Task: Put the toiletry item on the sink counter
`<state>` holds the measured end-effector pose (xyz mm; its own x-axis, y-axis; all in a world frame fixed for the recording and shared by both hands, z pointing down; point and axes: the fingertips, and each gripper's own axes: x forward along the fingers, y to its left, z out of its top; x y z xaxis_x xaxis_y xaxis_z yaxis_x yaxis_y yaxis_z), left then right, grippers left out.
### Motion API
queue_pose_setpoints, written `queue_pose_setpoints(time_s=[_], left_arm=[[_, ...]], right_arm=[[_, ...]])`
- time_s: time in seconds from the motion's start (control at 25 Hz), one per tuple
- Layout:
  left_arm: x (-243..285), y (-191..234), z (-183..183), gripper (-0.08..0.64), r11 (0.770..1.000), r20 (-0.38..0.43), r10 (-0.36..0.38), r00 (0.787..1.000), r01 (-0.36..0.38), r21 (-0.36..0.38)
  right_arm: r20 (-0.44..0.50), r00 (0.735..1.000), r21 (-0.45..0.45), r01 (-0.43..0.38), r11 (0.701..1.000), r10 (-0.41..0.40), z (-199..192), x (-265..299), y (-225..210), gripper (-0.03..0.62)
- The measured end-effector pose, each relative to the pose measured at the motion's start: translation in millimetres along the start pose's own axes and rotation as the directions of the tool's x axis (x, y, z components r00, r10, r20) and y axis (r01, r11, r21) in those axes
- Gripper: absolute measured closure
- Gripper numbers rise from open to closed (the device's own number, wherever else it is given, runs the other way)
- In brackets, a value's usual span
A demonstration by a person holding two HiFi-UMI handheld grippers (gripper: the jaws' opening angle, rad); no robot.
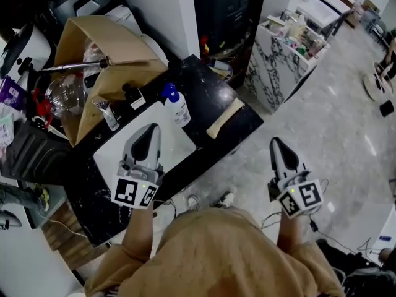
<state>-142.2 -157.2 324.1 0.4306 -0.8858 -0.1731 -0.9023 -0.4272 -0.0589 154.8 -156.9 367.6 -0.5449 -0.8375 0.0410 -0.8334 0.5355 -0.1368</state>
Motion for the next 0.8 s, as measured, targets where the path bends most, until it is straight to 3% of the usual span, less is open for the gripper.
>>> queue_pose_setpoints(time_s=[0.16,0.4,0.64,0.8], left_arm=[[-36.4,33.7,4.1,0.557,0.993,0.009,0.119,0.993,-0.119,0.002],[-65.5,45.3,-10.6,0.557,0.981,-0.009,0.192,0.981,-0.192,-0.023],[-72.1,37.0,-25.4,0.557,0.978,-0.040,0.198,0.979,-0.200,-0.061],[-60.8,35.4,-19.9,0.557,0.984,-0.025,0.164,0.986,-0.165,-0.070]], right_arm=[[-0.002,1.000,-0.020,0.001,1.000,-0.001,2.9,0.9,4.9,0.588],[0.033,0.999,-0.014,0.028,1.000,-0.027,12.0,3.7,6.5,0.589],[0.046,0.998,-0.013,0.034,0.999,-0.034,15.4,11.5,14.1,0.589],[0.044,0.999,-0.021,0.034,0.999,-0.033,16.8,15.8,17.6,0.589]])
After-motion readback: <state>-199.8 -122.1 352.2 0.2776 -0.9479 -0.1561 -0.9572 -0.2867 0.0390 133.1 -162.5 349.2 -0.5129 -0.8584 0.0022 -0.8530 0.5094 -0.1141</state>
